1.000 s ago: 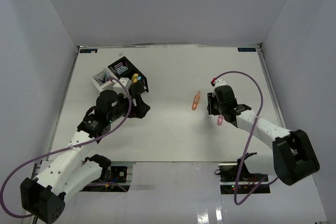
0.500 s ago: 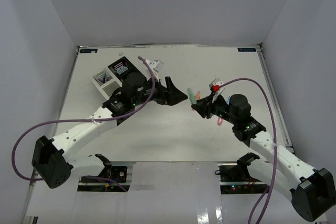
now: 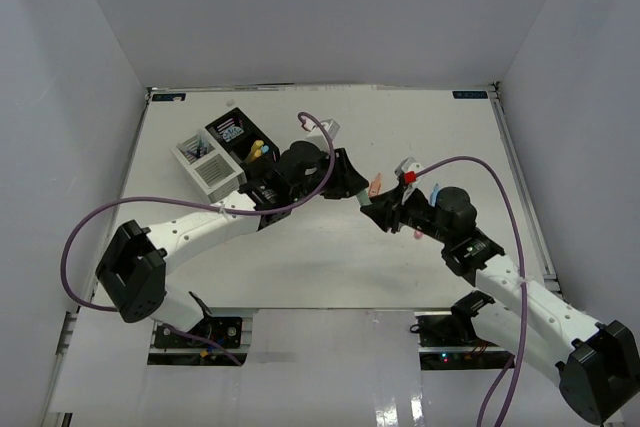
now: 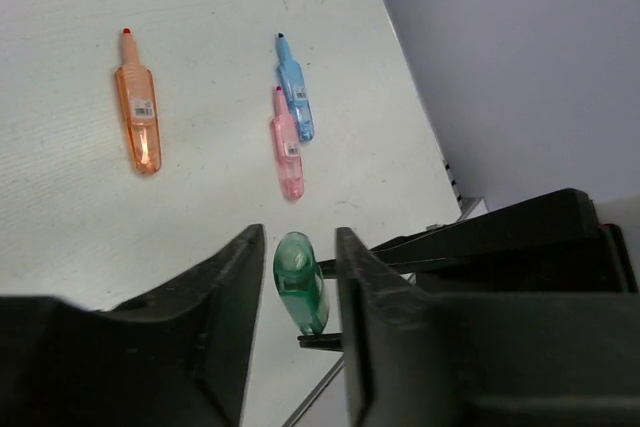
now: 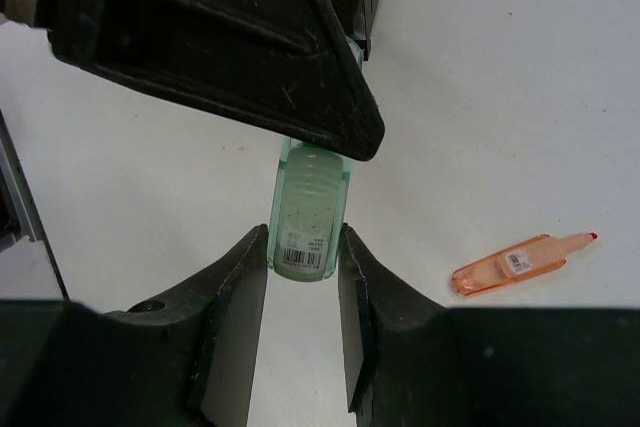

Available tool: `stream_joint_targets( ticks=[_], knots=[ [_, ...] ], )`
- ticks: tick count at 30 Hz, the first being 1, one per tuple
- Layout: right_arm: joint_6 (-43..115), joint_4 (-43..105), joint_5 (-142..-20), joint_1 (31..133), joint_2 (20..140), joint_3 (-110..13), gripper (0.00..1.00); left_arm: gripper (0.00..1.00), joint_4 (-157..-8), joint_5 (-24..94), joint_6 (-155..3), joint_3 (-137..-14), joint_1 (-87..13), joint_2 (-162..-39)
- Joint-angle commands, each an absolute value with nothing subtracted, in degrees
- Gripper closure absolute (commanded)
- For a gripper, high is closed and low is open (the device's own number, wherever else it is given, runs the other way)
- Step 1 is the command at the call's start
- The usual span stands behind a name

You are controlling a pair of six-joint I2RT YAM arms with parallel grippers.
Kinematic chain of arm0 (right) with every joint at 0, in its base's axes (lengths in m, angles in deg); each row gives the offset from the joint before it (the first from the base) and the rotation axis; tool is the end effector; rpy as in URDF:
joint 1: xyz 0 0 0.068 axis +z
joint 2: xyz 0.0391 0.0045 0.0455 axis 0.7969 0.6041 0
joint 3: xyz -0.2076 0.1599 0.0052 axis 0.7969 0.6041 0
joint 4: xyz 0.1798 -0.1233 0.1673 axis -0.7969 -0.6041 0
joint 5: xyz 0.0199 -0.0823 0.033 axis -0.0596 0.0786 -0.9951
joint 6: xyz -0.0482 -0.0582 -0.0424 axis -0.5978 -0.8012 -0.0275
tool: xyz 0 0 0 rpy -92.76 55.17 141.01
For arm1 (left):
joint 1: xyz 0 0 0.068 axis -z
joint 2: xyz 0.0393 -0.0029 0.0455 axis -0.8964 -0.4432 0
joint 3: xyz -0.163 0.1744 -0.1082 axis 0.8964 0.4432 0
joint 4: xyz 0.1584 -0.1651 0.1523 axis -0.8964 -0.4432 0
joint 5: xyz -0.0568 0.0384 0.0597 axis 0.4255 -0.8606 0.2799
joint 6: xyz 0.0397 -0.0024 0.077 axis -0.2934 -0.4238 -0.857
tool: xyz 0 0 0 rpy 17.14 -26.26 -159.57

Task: Sort the stationery into containers
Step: Pick up the stationery from the center of the board, then place the stationery in the storage box.

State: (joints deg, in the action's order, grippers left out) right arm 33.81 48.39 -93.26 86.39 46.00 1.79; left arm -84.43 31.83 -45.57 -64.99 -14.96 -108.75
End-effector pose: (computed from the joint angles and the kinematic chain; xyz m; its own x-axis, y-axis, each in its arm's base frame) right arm 0.1998 0.1631 0.2453 -0.1351 -0.0019 -0.9908 -0.7895 0.6045 0.1065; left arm 0.2544 -0.3001 0.2677 -0.7230 -0.1943 -0.6630 0.4266 0.6294 -0.6495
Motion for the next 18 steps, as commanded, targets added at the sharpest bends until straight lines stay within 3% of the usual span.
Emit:
stream_joint_targets(
  ticks=[1, 3, 6, 8, 9, 11, 18],
  knots=[
    [33.23, 52.24, -92.54, 86.85, 44.96, 2.15, 0.90, 0.59, -84.11, 29.78, -45.68, -67.96, -13.86, -108.13],
    [33.23, 52.86, -92.28, 86.76, 44.70, 2.76, 0.87, 0.82, -84.11, 29.69, -45.86, -68.14, -13.59, -108.30],
    [33.49, 53.83, -91.41, 86.85, 44.17, 3.82, 0.72, 0.96, -84.02, 30.13, -45.95, -68.32, -13.42, -108.30],
    [33.49, 53.30, -90.88, 86.76, 44.08, 3.73, 0.59, 0.99, -84.02, 30.05, -46.12, -68.14, -13.42, -108.22],
    [33.41, 52.95, -90.09, 86.85, 43.91, 3.73, 0.46, 1.00, -84.11, 29.79, -46.47, -68.06, -13.50, -107.87],
    [33.40, 51.55, -88.95, 86.76, 43.38, 3.56, 0.30, 1.00, -85.33, 28.30, -47.09, -67.53, -13.51, -107.16],
    [34.98, 45.92, -79.82, 86.85, 39.08, 5.05, 0.02, 1.00, -95.79, 6.71, -55.52, -67.18, -17.19, -100.23]
  ],
)
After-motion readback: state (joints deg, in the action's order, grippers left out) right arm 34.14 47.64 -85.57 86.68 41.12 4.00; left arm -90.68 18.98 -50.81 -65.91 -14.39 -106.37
